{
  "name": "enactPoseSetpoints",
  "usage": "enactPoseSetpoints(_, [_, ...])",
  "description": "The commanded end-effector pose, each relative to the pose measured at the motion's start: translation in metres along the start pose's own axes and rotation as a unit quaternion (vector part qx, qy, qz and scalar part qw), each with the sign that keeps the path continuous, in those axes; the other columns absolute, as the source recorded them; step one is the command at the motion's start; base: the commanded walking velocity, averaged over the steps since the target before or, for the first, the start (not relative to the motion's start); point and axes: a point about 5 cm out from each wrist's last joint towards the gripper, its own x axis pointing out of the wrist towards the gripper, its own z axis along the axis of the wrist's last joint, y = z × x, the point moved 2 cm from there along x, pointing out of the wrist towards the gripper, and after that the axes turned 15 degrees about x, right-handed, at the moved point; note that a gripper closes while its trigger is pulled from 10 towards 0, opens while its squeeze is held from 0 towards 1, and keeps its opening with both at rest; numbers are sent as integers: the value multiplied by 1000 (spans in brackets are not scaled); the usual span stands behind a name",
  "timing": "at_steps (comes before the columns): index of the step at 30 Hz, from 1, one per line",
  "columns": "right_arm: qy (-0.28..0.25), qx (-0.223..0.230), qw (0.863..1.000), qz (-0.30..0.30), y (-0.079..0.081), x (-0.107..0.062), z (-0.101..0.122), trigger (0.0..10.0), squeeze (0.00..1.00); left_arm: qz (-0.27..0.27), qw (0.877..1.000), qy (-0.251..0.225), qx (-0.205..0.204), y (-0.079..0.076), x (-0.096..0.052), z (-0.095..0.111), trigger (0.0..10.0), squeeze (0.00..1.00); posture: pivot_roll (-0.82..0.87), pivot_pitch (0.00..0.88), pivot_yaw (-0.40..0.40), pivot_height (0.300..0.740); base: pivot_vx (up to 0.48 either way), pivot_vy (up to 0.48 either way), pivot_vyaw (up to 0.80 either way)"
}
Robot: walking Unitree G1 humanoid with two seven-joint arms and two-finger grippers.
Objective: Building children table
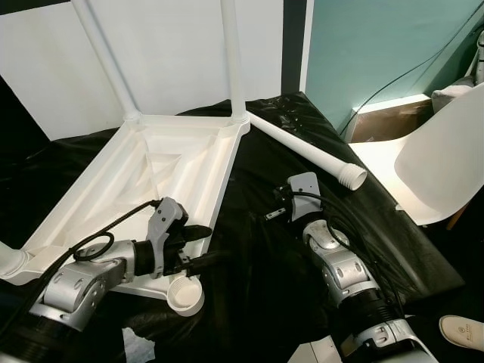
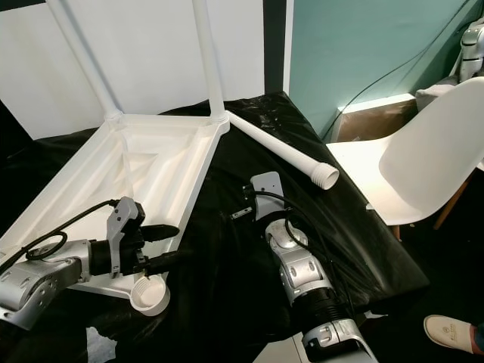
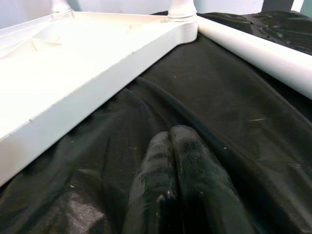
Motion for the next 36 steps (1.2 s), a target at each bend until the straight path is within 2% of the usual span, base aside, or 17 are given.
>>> enactPoseSetpoints(1, [1,2,1000,2,2,1,-1,10000,0,-11,999,27,14,3,-8,-7,10000,0,-15,0,79,740,0,0,0])
enactPoseSetpoints(5, [1,2,1000,1,1,0,-1,10000,0,-2,999,39,20,8,-13,-9,10000,0,-15,0,79,740,0,0,0])
enactPoseSetpoints(6, [1,2,1000,1,2,0,-1,10000,0,22,997,66,26,15,-12,-15,10000,0,-19,0,85,740,0,0,0])
enactPoseSetpoints(8, [0,3,1000,0,2,0,-2,10000,0,45,995,88,23,21,-10,-21,10000,0,-21,0,86,740,0,0,0])
enactPoseSetpoints(10, [0,3,1000,0,2,0,-2,10000,0,45,995,88,23,21,-10,-21,10000,0,-21,0,86,740,0,0,0])
enactPoseSetpoints(12, [0,3,1000,0,3,0,-1,10000,0,70,989,126,31,25,-7,-30,10000,0,-22,0,86,740,0,0,0])
enactPoseSetpoints(17, [0,2,1000,1,3,-1,-2,10000,0,84,986,139,29,26,1,-36,10000,0,-22,0,85,740,0,0,0])
enactPoseSetpoints(19, [0,2,1000,1,3,-1,-2,10000,0,81,987,139,29,24,2,-36,10000,0,-20,0,84,740,0,0,0])
enactPoseSetpoints(25, [1,2,1000,3,3,-1,-2,10000,0,7,993,110,33,3,18,-28,10000,0,-15,0,81,740,0,0,0])
enactPoseSetpoints(31, [2,4,1000,2,3,-1,-2,10000,0,-22,996,86,27,-6,26,-21,10000,0,-15,0,84,740,0,0,0])
enactPoseSetpoints(36, [2,7,1000,-2,3,-1,-3,10000,0,-74,996,46,17,-25,52,-12,10000,0,-22,0,90,740,0,0,0])
